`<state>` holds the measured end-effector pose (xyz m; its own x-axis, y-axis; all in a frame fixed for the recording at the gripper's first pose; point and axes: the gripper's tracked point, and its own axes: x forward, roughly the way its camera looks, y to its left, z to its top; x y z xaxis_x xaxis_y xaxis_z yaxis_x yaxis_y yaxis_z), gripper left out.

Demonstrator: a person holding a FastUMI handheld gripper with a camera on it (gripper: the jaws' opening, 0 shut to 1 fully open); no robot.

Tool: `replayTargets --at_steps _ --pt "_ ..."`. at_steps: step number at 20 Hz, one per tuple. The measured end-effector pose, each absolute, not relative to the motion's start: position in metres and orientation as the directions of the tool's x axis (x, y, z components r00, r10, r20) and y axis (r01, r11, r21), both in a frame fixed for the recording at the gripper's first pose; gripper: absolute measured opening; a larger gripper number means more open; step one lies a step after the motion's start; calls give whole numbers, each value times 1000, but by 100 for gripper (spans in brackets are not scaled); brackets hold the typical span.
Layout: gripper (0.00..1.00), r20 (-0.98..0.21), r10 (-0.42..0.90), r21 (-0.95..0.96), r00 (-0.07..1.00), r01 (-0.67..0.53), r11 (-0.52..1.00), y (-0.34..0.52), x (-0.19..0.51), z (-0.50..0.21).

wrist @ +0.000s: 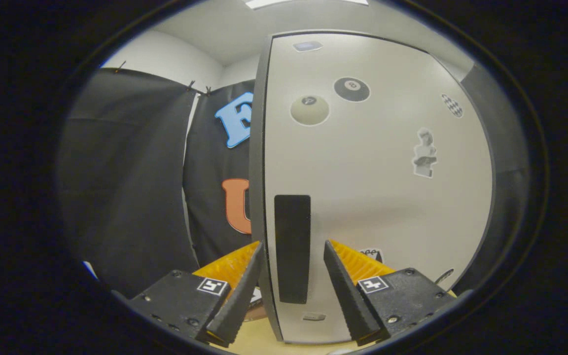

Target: Open the shoe cabinet door, grab the shoes and put them into the shoe cabinet, then close the shoe cabinet door.

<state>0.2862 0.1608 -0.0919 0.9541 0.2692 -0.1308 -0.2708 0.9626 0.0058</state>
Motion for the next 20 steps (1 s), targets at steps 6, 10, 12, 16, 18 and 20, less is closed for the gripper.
replayTargets --at_steps 6,10,12,16,18,20 --pt "41 -190 142 -5 971 -146 989 155 292 -100" --pt "28 -204 144 40 968 -138 990 154 288 -99" --pt "27 -210 147 31 967 -143 989 153 286 -100" --pt "27 -233 217 38 948 -214 976 154 267 -98" --pt "27 -234 277 60 932 -271 961 154 253 -90" --pt "26 -238 310 61 921 -304 951 150 240 -86"
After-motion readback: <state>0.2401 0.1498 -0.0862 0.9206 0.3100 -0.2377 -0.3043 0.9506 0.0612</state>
